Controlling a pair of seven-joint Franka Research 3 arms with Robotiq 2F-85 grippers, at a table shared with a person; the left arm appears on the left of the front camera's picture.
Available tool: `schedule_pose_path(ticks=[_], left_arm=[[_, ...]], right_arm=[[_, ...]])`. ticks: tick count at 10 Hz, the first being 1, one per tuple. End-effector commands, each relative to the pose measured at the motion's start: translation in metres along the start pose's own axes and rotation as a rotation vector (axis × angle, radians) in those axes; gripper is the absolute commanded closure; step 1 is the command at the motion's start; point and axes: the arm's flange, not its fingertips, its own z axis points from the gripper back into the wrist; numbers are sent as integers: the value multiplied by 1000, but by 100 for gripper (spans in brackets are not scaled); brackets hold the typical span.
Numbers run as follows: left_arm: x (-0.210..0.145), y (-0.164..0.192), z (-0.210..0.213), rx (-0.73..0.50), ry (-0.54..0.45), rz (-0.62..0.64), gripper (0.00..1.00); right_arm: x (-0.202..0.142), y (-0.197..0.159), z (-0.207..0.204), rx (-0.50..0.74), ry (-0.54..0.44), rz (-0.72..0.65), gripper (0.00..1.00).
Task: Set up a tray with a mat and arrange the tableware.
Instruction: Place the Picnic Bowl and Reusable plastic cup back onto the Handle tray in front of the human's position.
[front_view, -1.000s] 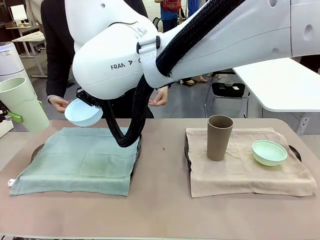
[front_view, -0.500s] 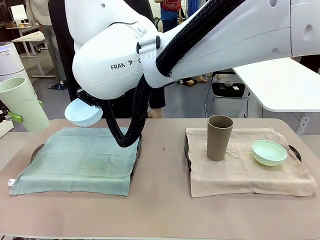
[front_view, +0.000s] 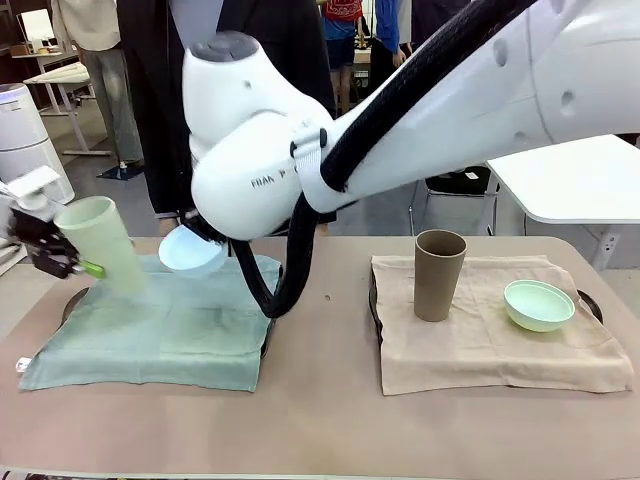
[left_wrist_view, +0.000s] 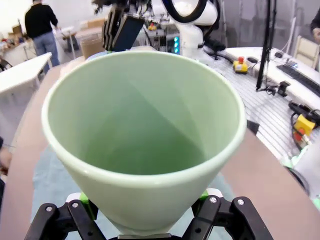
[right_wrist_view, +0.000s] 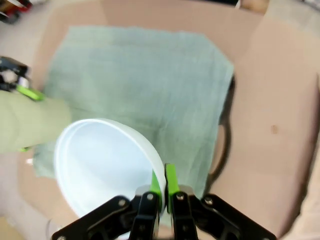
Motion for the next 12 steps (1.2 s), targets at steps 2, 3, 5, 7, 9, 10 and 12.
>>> schedule_pose_path(ticks=[2, 3, 5, 7, 9, 10, 12], left_arm=[[-45, 8, -13, 39, 12, -35, 16], [-57, 8, -13, 49, 1, -45, 16], [-61, 9, -9, 58, 3, -57, 16], [-61, 9, -7, 55, -1, -46, 16], [-63, 6, -8, 31, 14, -2, 16], [-61, 5, -9, 11, 25, 25, 16], [-61, 4, -9, 0, 51, 48, 16]], right_arm=[[-14, -29, -43, 59, 20, 3, 95], [-16, -35, -56, 60, 29, 10, 95], [-19, -40, -75, 68, 37, 32, 95], [-19, -42, -90, 69, 49, 45, 95], [-18, -46, -104, 75, 61, 37, 95], [-16, -47, -108, 76, 65, 32, 95], [-16, -48, -115, 82, 77, 33, 95]])
